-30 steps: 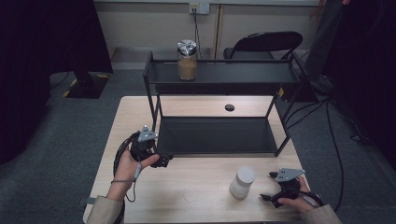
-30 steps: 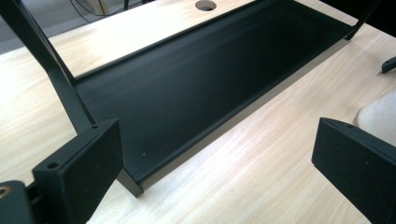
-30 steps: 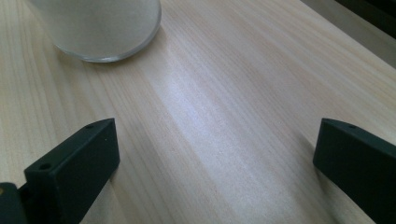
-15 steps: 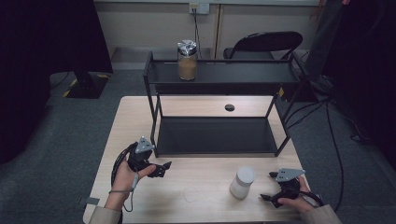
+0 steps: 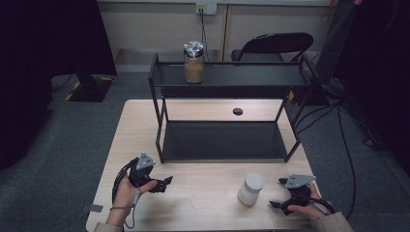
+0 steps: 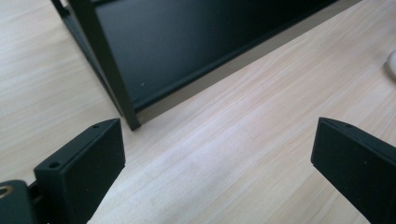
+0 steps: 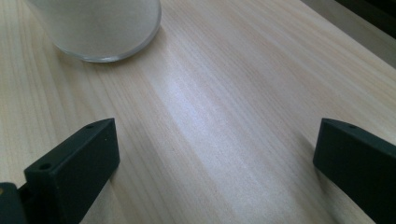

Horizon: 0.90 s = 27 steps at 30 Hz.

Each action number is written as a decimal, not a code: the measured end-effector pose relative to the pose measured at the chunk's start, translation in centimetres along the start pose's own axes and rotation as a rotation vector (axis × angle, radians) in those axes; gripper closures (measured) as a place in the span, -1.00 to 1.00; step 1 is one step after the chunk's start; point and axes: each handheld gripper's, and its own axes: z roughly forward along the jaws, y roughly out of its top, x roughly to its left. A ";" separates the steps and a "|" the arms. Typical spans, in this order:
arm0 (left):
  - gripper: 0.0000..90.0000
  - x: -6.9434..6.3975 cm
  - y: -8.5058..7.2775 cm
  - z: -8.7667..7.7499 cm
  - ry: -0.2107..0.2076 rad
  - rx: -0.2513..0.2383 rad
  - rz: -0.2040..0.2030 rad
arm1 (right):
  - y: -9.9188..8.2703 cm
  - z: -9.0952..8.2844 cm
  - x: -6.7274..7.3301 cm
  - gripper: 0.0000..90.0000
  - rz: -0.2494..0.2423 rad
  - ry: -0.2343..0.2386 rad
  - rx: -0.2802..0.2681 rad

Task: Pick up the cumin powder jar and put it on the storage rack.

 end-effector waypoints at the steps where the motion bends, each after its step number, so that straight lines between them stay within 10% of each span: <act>1: -0.95 0.0 -0.2 0.1 0.002 0.001 -0.004 | 0.0 0.0 0.0 -1.00 0.000 0.000 0.000; 27: -0.94 -0.2 -4.0 1.7 0.044 0.091 0.030 | 0.0 0.0 0.0 -1.00 0.000 0.000 0.000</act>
